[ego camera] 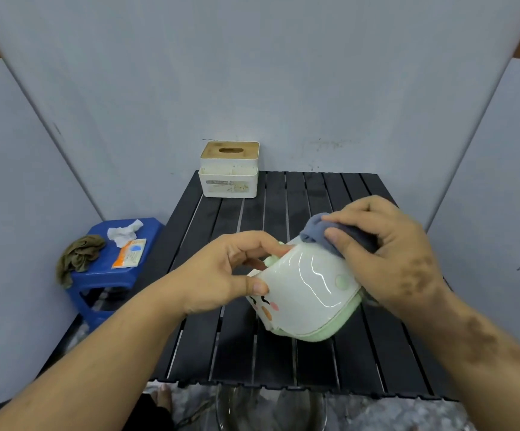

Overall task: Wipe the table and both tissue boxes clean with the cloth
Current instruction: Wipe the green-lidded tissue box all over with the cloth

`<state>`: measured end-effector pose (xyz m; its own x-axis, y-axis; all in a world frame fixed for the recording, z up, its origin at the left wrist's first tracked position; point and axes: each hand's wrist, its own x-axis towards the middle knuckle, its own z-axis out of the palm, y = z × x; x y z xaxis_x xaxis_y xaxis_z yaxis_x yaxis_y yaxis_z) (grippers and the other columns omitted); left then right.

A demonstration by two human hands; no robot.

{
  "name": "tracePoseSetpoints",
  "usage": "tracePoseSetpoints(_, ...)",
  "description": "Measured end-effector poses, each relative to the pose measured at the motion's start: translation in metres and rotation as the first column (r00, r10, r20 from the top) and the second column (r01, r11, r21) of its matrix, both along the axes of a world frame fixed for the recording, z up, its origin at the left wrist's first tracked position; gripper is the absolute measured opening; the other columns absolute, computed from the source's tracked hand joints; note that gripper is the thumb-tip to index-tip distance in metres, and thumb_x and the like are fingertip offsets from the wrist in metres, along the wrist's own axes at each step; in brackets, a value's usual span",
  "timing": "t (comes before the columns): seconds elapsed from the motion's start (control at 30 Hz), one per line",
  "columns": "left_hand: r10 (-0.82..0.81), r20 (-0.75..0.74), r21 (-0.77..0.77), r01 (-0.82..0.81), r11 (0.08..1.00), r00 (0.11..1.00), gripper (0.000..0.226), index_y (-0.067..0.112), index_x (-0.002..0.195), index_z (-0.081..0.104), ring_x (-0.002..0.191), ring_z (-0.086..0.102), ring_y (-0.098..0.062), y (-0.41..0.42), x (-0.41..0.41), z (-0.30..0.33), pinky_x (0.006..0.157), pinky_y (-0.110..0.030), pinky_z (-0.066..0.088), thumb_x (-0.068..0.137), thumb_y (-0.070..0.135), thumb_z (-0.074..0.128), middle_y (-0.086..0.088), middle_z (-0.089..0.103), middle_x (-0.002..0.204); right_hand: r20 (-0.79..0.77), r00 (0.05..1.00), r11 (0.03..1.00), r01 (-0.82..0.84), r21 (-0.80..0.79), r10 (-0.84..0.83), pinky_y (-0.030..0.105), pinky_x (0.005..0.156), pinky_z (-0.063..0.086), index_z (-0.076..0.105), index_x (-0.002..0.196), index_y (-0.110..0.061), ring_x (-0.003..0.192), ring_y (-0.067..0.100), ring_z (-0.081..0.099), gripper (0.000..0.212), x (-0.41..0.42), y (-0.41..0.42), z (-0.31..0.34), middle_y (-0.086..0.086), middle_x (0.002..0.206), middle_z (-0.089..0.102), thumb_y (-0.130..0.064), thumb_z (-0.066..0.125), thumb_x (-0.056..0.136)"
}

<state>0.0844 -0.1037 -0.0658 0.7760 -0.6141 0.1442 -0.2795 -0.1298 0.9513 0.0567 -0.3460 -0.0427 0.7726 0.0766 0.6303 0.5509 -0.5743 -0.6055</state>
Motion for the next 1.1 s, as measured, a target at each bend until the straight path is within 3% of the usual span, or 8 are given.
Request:
tracePoseSetpoints(0.07,-0.004,0.022,0.009,0.004,1.000,1.000,0.045,0.029,0.109,0.071,0.111,0.063,-0.033,0.000,0.001,-0.002,0.094,-0.038,0.055,0.078,-0.004,0.070,0.010,0.072,0.112,-0.001,1.000,0.997,-0.012,-0.072,0.012,0.016,0.081,0.045,0.074,0.097,-0.023,0.093,0.011,0.058,0.017,-0.007,0.007,-0.001,-0.007,0.094,0.059,-0.013,0.070,0.084)
tracePoseSetpoints(0.17,-0.019,0.026,-0.006,0.019,1.000,0.999,0.037,0.018,0.112,0.068,0.108,0.064,-0.029,0.001,0.000,-0.005,0.096,-0.035,0.051,0.080,0.000,0.072,0.008,0.071,0.111,0.074,0.975,0.955,-0.187,-0.231,0.209,0.024,0.082,0.044,0.075,0.098,-0.016,0.094,0.021,0.056,0.016,-0.022,0.021,-0.007,-0.004,0.097,0.059,-0.014,0.068,0.083)
tracePoseSetpoints(0.33,-0.006,0.012,-0.010,0.006,1.000,1.000,0.040,0.031,0.116,0.068,0.114,0.059,-0.043,0.002,0.003,-0.007,0.097,-0.053,0.053,0.079,0.015,0.071,0.004,0.071,0.119,0.011,1.000,0.999,-0.023,-0.043,0.024,0.020,0.089,0.046,0.074,0.096,-0.022,0.101,0.012,0.059,0.018,-0.005,-0.003,-0.003,-0.011,0.103,0.062,-0.014,0.065,0.082)
tracePoseSetpoints(0.47,-0.014,-0.017,-0.050,0.013,0.999,1.000,0.040,0.019,0.120,0.064,0.113,0.059,-0.042,0.007,0.006,-0.012,0.095,-0.042,0.053,0.081,0.013,0.069,0.001,0.071,0.119,0.106,0.964,0.939,-0.208,-0.275,0.245,0.024,0.089,0.043,0.075,0.098,-0.016,0.096,0.019,0.054,0.016,-0.025,0.019,-0.014,-0.005,0.110,0.062,-0.016,0.066,0.085)
tracePoseSetpoints(0.63,-0.003,-0.043,-0.051,0.000,0.999,0.999,0.038,0.026,0.118,0.065,0.109,0.065,-0.023,0.005,0.010,-0.009,0.090,-0.029,0.052,0.081,0.014,0.068,0.002,0.072,0.123,0.022,1.000,0.999,-0.014,-0.045,0.015,0.026,0.090,0.048,0.074,0.099,-0.023,0.101,0.017,0.059,0.020,-0.003,-0.007,-0.011,-0.009,0.103,0.062,-0.016,0.066,0.082)
tracePoseSetpoints(0.77,0.013,-0.064,-0.079,-0.018,0.997,0.998,0.045,0.007,0.125,0.059,0.105,0.063,-0.026,0.011,0.011,-0.014,0.088,-0.035,0.053,0.082,0.013,0.068,-0.004,0.072,0.121,0.119,0.950,0.910,-0.234,-0.341,0.289,0.024,0.086,0.043,0.076,0.097,-0.015,0.093,0.021,0.051,0.017,-0.027,0.018,-0.020,-0.001,0.106,0.062,-0.009,0.068,0.083)
tracePoseSetpoints(0.93,0.034,-0.061,-0.072,-0.039,0.997,0.998,0.041,0.024,0.115,0.067,0.106,0.066,-0.021,0.011,0.012,-0.013,0.089,-0.031,0.053,0.084,-0.002,0.063,-0.001,0.074,0.120,-0.011,0.998,0.997,-0.069,-0.030,0.068,0.025,0.089,0.048,0.070,0.096,-0.027,0.100,0.018,0.060,0.019,-0.003,-0.018,-0.013,-0.007,0.100,0.061,-0.014,0.063,0.084)
tracePoseSetpoints(1.1,0.046,-0.048,-0.085,-0.050,0.995,0.998,0.037,0.023,0.117,0.066,0.107,0.065,-0.023,0.015,0.014,-0.017,0.092,-0.036,0.054,0.084,0.006,0.067,-0.003,0.074,0.119,0.083,0.932,0.884,-0.302,-0.358,0.352,0.023,0.089,0.040,0.073,0.096,-0.016,0.098,0.015,0.049,0.014,-0.035,0.019,-0.022,-0.001,0.103,0.059,-0.011,0.064,0.087)
